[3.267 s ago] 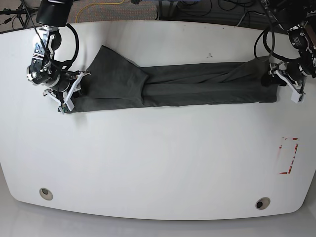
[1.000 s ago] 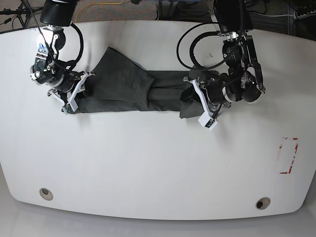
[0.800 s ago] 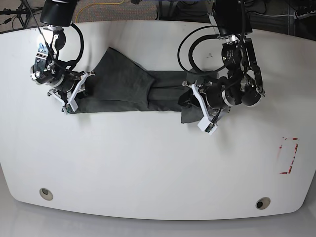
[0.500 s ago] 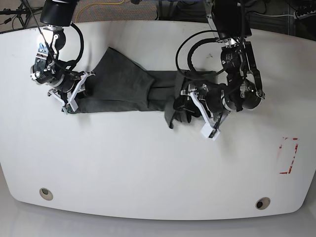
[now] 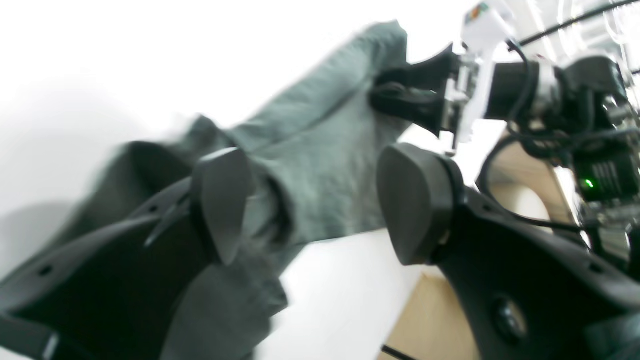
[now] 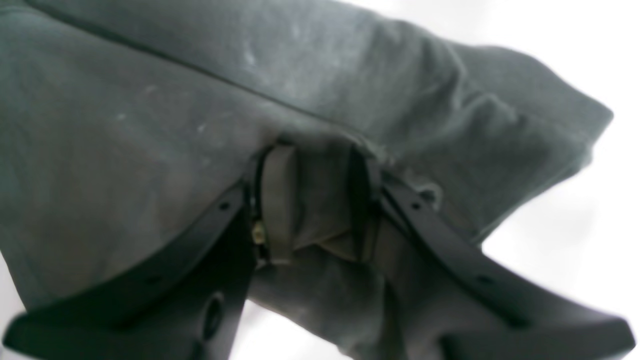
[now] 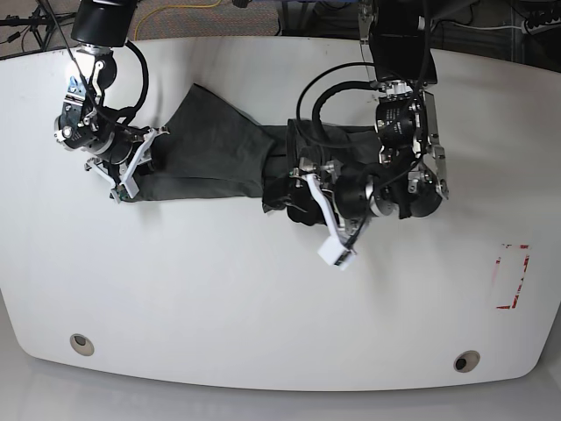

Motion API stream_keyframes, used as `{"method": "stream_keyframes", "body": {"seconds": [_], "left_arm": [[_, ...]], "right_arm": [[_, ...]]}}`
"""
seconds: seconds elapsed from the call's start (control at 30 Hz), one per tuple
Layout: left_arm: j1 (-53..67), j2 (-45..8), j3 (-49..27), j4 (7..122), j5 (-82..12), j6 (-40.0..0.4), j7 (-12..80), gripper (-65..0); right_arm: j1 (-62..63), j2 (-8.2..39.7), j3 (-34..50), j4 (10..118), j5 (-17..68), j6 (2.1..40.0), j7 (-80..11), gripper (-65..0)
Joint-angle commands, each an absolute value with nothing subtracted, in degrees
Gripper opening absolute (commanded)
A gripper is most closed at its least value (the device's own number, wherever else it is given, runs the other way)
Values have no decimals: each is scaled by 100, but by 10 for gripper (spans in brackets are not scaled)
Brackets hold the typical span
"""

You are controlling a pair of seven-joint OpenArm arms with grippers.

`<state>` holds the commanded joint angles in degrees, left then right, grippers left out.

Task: Fold the T-shirt properly
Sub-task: 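Carry the left gripper's held end inward toward the right gripper, then release the left gripper and regrasp the folded end of the strip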

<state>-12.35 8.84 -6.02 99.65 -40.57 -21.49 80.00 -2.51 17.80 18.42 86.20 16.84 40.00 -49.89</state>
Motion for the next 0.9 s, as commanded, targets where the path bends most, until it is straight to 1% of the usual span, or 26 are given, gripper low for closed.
{"method": "stream_keyframes", "body": {"seconds": [0.2, 0.27, 0.3, 0.4, 0.43, 0.47, 0.5, 0.57, 0.73, 0.9], "left_arm": [[-1042, 365, -1218, 10009, -4066, -2158, 8000, -237], [-971, 295, -1332, 10000, -4040, -2158, 8000, -254], [-875, 233, -1473, 9965, -4040, -2158, 8000, -292], [-769, 145, -1587, 9859, -3996, -2149, 7881, -382], [-760, 127, -1587, 9824, -3969, -2149, 7873, -399], [-752, 119, -1587, 9745, -3925, -2158, 7873, -433], [-743, 119, -1578, 9710, -3916, -2158, 7873, -447], [-716, 119, -1490, 9675, -3916, -2158, 7873, -468], [-734, 145, -954, 9560, -3802, -2158, 7873, -468], [-778, 180, 84, 9244, -3705, -2158, 7864, -467]], "right_arm": [[-251, 1771, 1842, 8620, 1692, 4000, -4989, -485], [-251, 1771, 1842, 8620, 1692, 4000, -4989, -485], [-251, 1763, 1842, 8620, 1692, 4000, -4989, -485], [-242, 1684, 1842, 8620, 1675, 4000, -4989, -485], [-242, 1657, 1842, 8629, 1666, 4000, -4989, -485], [-242, 1648, 1842, 8629, 1657, 4000, -4989, -485], [-242, 1640, 1842, 8629, 1657, 4000, -4989, -485], [-242, 1631, 1842, 8629, 1657, 4000, -4989, -485], [-242, 1622, 1842, 8629, 1657, 4000, -4989, -485], [-242, 1613, 1842, 8629, 1657, 4000, -4989, -485]]}}
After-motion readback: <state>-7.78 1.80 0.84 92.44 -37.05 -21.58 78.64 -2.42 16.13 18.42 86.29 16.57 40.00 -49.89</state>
